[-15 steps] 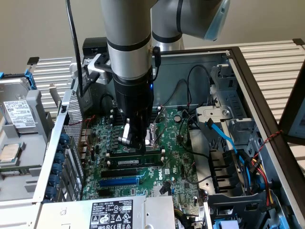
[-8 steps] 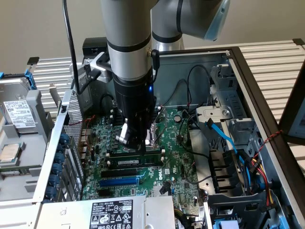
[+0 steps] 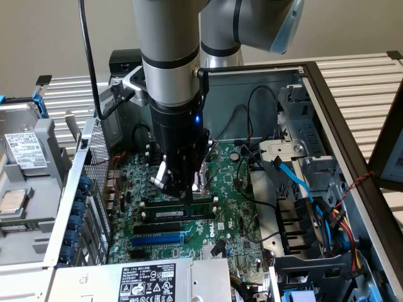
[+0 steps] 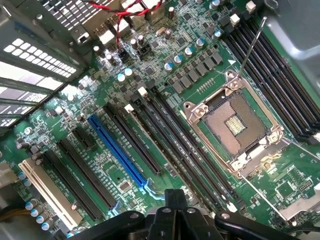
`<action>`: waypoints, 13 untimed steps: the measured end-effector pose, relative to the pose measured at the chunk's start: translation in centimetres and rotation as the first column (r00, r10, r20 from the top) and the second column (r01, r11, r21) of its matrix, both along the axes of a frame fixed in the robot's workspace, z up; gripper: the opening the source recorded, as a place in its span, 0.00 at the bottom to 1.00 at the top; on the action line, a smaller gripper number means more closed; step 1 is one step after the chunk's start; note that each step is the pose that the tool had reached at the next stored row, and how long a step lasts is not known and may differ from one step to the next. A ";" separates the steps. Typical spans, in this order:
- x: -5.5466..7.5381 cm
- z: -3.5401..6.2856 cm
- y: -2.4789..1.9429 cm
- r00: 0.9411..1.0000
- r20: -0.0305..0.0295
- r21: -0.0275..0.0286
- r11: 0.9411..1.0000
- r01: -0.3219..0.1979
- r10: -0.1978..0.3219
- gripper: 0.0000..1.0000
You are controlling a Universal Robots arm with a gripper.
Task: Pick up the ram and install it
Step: 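Press down the ram until it locks into place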
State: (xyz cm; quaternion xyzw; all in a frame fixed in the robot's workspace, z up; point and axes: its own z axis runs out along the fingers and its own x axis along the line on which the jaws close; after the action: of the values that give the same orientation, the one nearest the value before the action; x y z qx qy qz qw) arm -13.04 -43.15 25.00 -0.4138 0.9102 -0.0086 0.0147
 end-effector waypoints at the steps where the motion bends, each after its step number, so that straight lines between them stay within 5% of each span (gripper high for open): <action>1: 0.0 0.00 0.00 1.000 0.000 0.000 1.000 0.011 -0.011 0.11; 13: 0.0 0.01 0.02 0.992 0.002 0.000 0.992 0.124 -0.124 0.11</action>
State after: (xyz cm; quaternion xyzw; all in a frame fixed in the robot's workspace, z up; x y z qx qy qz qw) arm -13.04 -43.13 25.01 -0.3566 0.9341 -0.0098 0.0150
